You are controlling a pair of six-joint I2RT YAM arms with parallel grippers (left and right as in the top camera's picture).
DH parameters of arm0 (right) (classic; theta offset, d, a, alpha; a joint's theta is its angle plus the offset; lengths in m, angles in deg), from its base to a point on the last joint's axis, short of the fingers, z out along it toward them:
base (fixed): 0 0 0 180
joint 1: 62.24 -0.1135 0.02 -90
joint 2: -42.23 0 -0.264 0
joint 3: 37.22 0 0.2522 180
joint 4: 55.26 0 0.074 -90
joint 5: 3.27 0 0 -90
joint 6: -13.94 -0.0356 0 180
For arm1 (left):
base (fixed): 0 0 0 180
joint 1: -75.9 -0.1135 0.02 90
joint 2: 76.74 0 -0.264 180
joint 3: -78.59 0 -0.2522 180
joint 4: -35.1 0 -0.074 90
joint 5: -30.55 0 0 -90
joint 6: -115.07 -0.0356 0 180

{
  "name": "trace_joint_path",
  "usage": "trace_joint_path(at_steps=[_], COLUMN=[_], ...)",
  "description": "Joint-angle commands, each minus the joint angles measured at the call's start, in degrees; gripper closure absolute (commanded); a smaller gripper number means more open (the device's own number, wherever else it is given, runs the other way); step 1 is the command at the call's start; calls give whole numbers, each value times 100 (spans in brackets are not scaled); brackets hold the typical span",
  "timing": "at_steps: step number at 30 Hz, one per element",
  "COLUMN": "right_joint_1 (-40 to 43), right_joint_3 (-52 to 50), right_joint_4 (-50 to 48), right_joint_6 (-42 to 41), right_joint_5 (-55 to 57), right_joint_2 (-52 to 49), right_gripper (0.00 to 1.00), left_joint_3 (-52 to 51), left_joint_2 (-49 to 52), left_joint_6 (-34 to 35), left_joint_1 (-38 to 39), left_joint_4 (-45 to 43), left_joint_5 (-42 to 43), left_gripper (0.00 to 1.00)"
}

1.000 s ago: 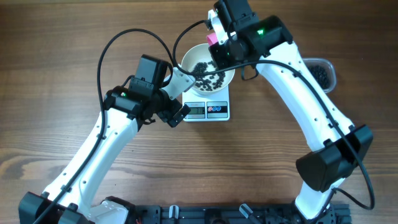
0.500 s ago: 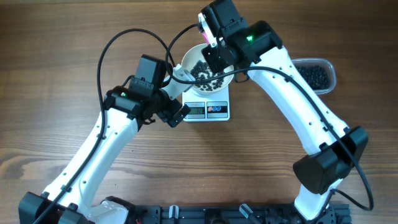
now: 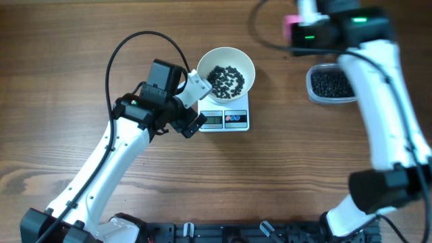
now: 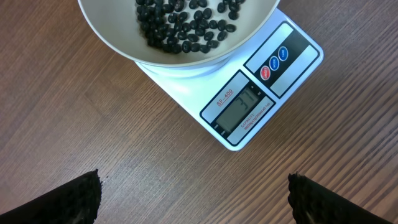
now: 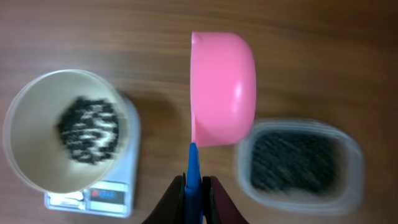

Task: Scoop item into bowl and weigh 150g on scale
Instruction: 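Return the pink scoop right to the bean tub and dip it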

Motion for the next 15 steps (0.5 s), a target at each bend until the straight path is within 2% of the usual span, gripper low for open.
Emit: trace_joint_path(at_steps=[1, 3, 7, 15], right_joint_1=[994, 1670, 2197, 2234], right_joint_3=[122, 59, -190, -767], right_joint_4=[570, 977, 1113, 874], right_joint_6=[2, 203, 461, 612], right_joint_5=[-197, -175, -166, -160], right_joint_2=[264, 199, 55, -551], right_gripper=[96, 96, 96, 96], left_joint_3=[-22, -20, -22, -22], left_joint_2=[-48, -48, -48, -48], left_joint_6=[-114, -114, -114, -114], left_joint_1=[-22, -22, -22, -22], left_joint_4=[4, 4, 4, 4], left_joint_5=[90, 90, 90, 90], left_gripper=[0, 0, 0, 0])
